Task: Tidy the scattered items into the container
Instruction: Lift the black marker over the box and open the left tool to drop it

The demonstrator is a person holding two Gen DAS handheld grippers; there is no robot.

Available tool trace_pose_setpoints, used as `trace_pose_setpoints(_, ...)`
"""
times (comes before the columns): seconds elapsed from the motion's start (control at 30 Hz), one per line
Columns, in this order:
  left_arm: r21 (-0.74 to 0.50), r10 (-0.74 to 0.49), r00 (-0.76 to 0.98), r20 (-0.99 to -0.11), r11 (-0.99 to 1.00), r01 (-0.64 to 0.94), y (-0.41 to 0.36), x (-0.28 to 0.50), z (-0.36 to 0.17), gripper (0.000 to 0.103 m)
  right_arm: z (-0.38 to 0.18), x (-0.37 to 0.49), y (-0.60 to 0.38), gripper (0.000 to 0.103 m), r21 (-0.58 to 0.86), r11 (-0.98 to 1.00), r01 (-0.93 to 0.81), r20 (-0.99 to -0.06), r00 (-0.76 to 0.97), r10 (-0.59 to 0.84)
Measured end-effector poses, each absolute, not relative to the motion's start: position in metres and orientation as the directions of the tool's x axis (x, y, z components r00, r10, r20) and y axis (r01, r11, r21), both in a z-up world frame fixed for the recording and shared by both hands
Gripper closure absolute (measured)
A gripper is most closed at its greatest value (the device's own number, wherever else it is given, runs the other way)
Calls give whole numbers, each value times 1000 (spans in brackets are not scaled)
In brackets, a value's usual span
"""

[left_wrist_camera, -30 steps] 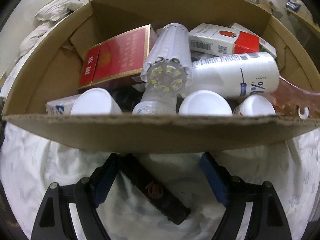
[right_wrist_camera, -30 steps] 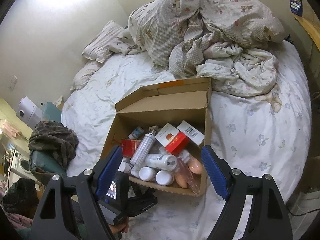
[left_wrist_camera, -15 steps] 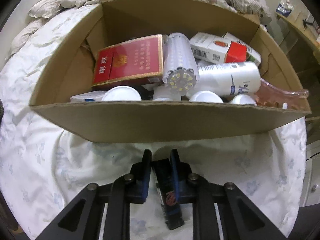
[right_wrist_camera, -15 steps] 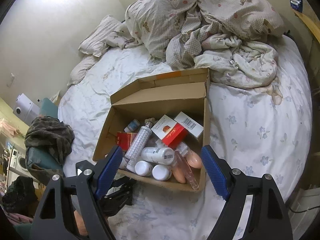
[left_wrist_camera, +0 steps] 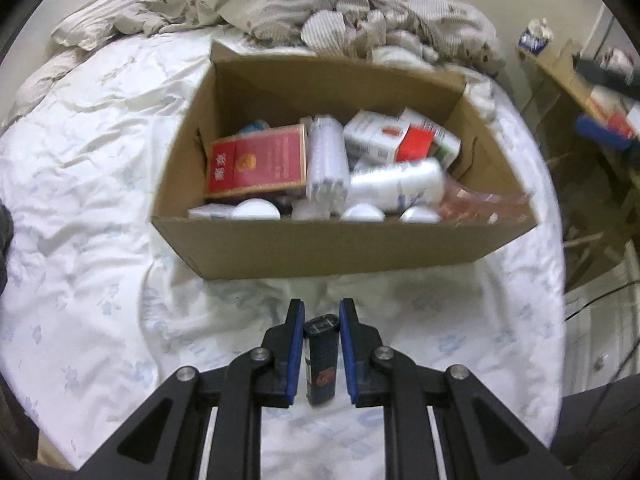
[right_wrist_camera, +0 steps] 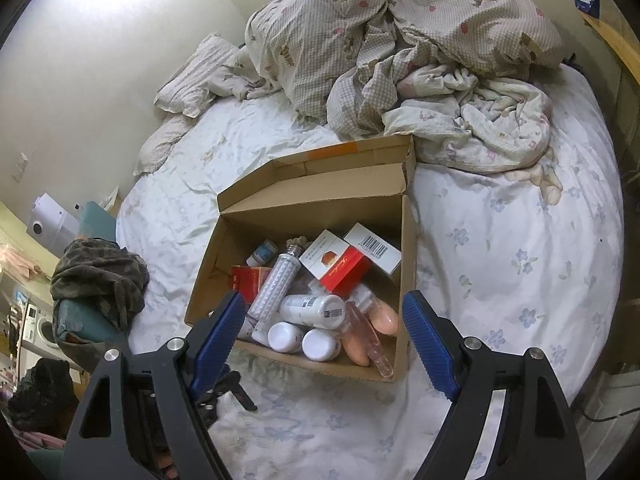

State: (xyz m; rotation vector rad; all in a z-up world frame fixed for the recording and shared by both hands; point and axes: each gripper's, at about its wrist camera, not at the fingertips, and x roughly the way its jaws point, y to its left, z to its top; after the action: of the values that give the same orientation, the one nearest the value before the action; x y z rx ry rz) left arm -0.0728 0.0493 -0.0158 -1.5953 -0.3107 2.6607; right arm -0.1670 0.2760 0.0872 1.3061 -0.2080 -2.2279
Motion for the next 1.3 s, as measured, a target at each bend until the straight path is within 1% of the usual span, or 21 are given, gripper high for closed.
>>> trace_pose_setpoints(0.13, -174, 141, -564, -813, -985, 5, 57, -58, 36, 86, 86, -168, 277, 19, 392, -842, 370, -763, -380, -522)
trace_pose_setpoints(0.17, -173, 145, -600, -787, -985, -11, 57, -59, 55, 86, 86, -168, 278, 19, 396, -843, 365, -763, -380, -523)
trace_pose_setpoints(0.2, -177, 150, -621, -769, -984, -19, 52, -59, 60, 86, 86, -169, 280, 19, 402, -842, 358, -761, -381, -525)
trace_pose_setpoints(0.27, -178, 145, -664, -734, -984, -18, 49, -71, 84, 86, 85, -171, 282, 19, 419, -840, 345, -755, -381, -533)
trace_pose_setpoints(0.4, -141, 90, -699, -710, -990, 16, 47, -116, 100, 86, 80, -172, 279, 19, 402, -847, 348, -770, -372, -518)
trace_pose_setpoints(0.47, -111, 57, -698, -714, -993, 32, 47, -134, 99, 86, 77, -171, 278, 19, 396, -850, 346, -777, -367, -511)
trace_pose_setpoints(0.6, 1, -68, -650, -757, -995, 103, 40, -187, 67, 86, 77, -172, 277, 19, 377, -856, 354, -782, -374, -499)
trace_pose_setpoints(0.67, 70, -138, -623, -770, -989, 133, 34, -211, 50, 86, 77, -173, 277, 19, 367, -859, 357, -783, -380, -493)
trace_pose_setpoints(0.8, 211, -249, -576, -779, -968, 135, 31, -238, 20, 86, 77, -174, 275, 19, 365, -857, 364, -784, -376, -494)
trace_pose_setpoints(0.83, 239, -266, -567, -779, -963, 124, 32, -242, 14, 86, 77, -176, 274, 19, 359, -858, 368, -786, -375, -490)
trace_pose_setpoints(0.97, 257, -271, -556, -786, -961, 105, 36, -247, 1, 86, 74, -181, 271, 19, 353, -857, 375, -794, -365, -487)
trace_pose_setpoints(1.03, 243, -259, -536, -803, -965, 102, 37, -248, -3, 81, 73, -183, 269, 19, 348, -859, 376, -798, -362, -482)
trace_pose_setpoints(1.07, 237, -252, -530, -810, -967, 98, 37, -248, -4, 72, 74, -183, 268, 19, 348, -858, 377, -798, -362, -483)
trace_pose_setpoints(1.1, 226, -241, -525, -816, -970, 95, 37, -246, -3, 61, 74, -183, 268, 19, 348, -857, 379, -797, -361, -483)
trace_pose_setpoints(1.13, 224, -241, -528, -815, -970, 96, 38, -244, -2, 55, 74, -183, 267, 19, 346, -857, 382, -797, -362, -483)
trace_pose_setpoints(1.17, 222, -241, -534, -810, -970, 101, 38, -240, 2, 47, 75, -181, 266, 19, 341, -857, 385, -798, -363, -481)
trace_pose_setpoints(1.2, 210, -233, -545, -806, -972, 106, 39, -234, 8, 41, 75, -181, 265, 19, 339, -857, 387, -798, -364, -480)
trace_pose_setpoints(1.3, 136, -172, -571, -803, -985, 105, 38, -211, 29, 39, 75, -176, 261, 19, 335, -856, 394, -799, -362, -480)
